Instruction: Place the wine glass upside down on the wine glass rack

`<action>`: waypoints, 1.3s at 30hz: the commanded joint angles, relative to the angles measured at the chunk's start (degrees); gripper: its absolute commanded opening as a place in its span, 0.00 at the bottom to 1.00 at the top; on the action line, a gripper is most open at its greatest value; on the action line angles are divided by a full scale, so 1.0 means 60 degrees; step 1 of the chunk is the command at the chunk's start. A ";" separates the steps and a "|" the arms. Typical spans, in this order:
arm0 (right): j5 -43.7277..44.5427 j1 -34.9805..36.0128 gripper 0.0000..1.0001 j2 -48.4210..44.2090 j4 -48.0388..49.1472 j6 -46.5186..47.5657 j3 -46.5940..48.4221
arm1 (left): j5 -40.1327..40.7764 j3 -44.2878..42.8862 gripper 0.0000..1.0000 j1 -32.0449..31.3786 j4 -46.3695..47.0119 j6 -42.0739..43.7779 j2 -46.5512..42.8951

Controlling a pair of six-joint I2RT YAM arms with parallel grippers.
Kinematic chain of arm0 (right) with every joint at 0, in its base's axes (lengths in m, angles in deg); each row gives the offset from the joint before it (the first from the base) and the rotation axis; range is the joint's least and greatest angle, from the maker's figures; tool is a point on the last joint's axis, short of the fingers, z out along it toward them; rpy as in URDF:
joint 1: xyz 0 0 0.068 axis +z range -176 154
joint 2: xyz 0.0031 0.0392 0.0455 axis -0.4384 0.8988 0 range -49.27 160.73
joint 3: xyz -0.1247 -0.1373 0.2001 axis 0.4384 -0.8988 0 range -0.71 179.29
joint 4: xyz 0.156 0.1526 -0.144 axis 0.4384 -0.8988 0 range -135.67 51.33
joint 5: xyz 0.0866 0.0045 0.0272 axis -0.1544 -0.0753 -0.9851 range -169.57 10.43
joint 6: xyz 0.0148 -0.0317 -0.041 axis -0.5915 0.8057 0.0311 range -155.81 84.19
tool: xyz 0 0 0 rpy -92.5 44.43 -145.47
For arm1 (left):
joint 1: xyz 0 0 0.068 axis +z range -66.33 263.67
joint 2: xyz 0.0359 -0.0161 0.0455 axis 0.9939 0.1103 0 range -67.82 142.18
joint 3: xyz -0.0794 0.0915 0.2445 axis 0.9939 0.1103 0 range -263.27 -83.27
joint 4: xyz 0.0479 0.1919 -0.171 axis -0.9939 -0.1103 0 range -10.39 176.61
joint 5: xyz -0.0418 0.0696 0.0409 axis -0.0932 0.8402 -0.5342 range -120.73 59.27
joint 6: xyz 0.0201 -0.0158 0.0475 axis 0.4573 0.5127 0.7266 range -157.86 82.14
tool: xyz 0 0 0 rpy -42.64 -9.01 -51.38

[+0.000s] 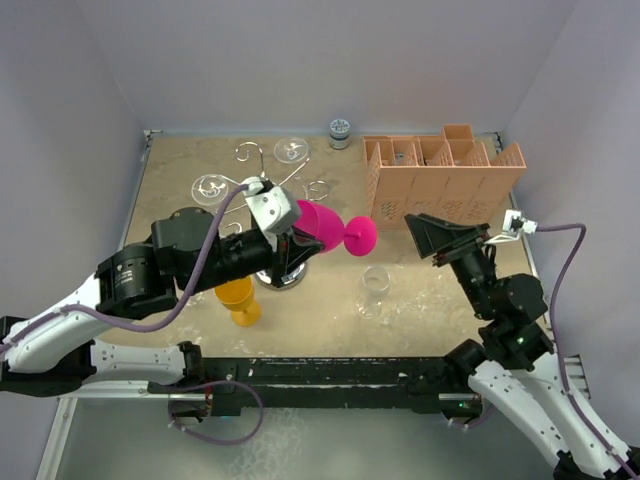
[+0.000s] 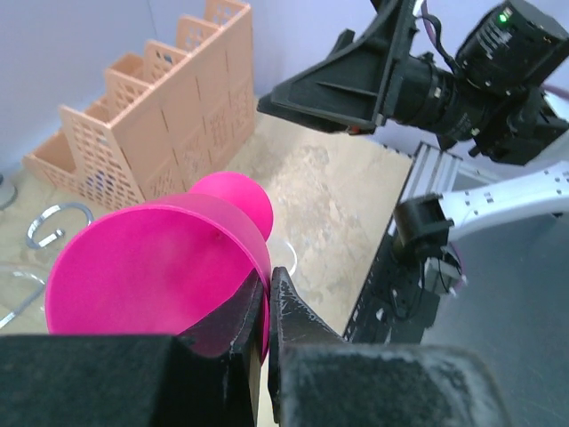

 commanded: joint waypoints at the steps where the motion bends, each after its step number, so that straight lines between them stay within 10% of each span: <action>1: 0.0076 0.0024 0.72 0.0182 0.1413 -0.0003 0.0942 | 0.0693 0.0263 0.00 -0.0032 0.2461 0.0766 -0.0025; 17: 0.0384 0.0024 0.75 0.1212 0.2190 -0.3524 0.1771 | 0.0963 0.2619 0.00 -0.0032 1.0889 0.2000 0.0169; 39: 0.0576 0.0021 0.63 0.4531 0.3628 -0.4817 0.4541 | 0.0485 0.2732 0.00 -0.0030 1.2598 0.1819 0.1165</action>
